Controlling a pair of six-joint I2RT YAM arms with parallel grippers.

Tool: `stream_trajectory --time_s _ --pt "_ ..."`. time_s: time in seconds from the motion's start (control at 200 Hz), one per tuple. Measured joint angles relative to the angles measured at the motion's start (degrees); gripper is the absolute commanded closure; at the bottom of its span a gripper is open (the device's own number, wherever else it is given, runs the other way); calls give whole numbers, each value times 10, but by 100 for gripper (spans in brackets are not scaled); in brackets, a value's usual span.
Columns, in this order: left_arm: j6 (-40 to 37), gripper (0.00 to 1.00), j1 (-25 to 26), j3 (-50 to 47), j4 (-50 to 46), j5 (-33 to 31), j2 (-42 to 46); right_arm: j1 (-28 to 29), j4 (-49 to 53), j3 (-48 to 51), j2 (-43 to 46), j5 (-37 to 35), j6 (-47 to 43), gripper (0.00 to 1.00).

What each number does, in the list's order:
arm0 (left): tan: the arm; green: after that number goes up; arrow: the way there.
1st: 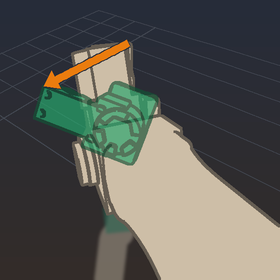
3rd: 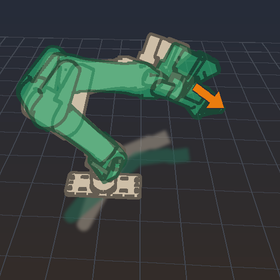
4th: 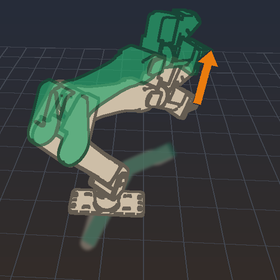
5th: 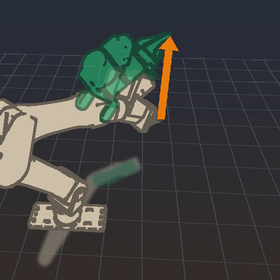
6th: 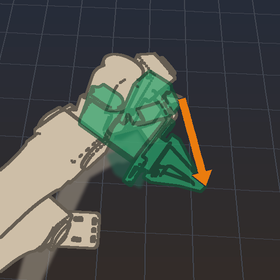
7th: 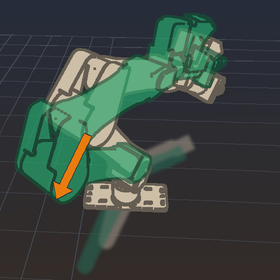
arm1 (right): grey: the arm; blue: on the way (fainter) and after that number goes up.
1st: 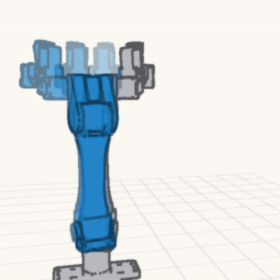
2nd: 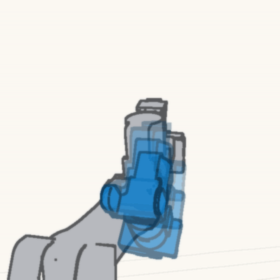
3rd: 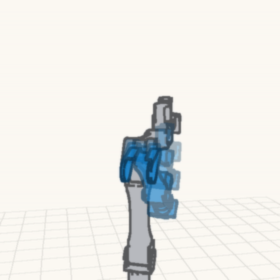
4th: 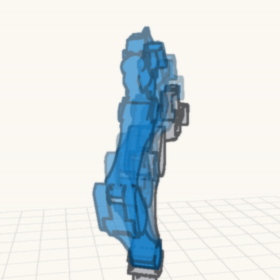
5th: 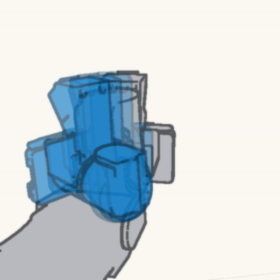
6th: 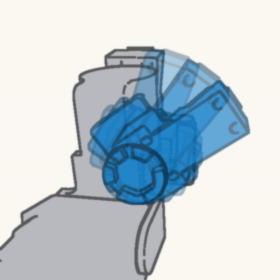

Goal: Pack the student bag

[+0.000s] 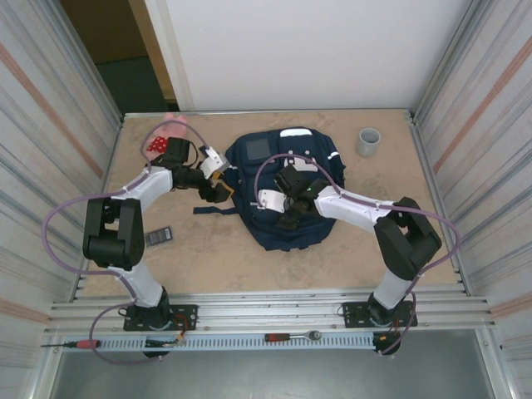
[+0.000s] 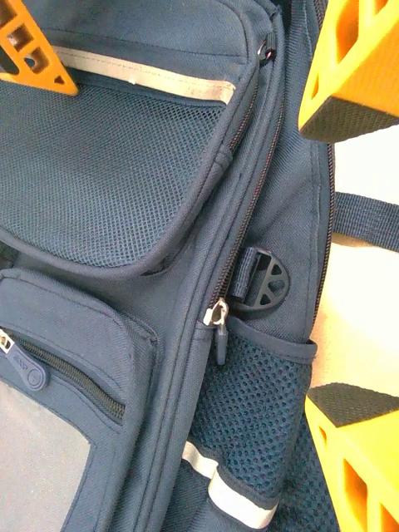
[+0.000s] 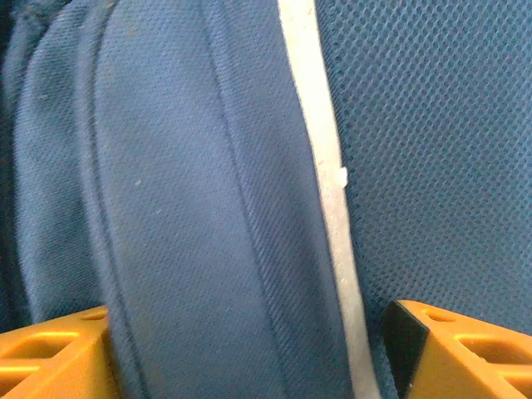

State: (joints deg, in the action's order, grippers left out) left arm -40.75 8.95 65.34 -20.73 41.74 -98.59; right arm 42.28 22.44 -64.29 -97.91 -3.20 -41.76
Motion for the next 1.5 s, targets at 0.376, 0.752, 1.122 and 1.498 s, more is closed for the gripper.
stream_trajectory --time_s 0.376,0.752,1.122,1.498 --pt "-17 21 0 0 0 -14 0 -1 -63 -9 -14 -26 -17 93" --pt "-111 19 0 54 -31 -6 -50 -25 -23 -24 69 20 -28 100" --pt "-193 20 10 134 -96 19 -107 -35 63 -28 140 68 -38 100" --pt "-229 23 33 176 -160 17 -151 -56 76 -41 153 97 -38 100"
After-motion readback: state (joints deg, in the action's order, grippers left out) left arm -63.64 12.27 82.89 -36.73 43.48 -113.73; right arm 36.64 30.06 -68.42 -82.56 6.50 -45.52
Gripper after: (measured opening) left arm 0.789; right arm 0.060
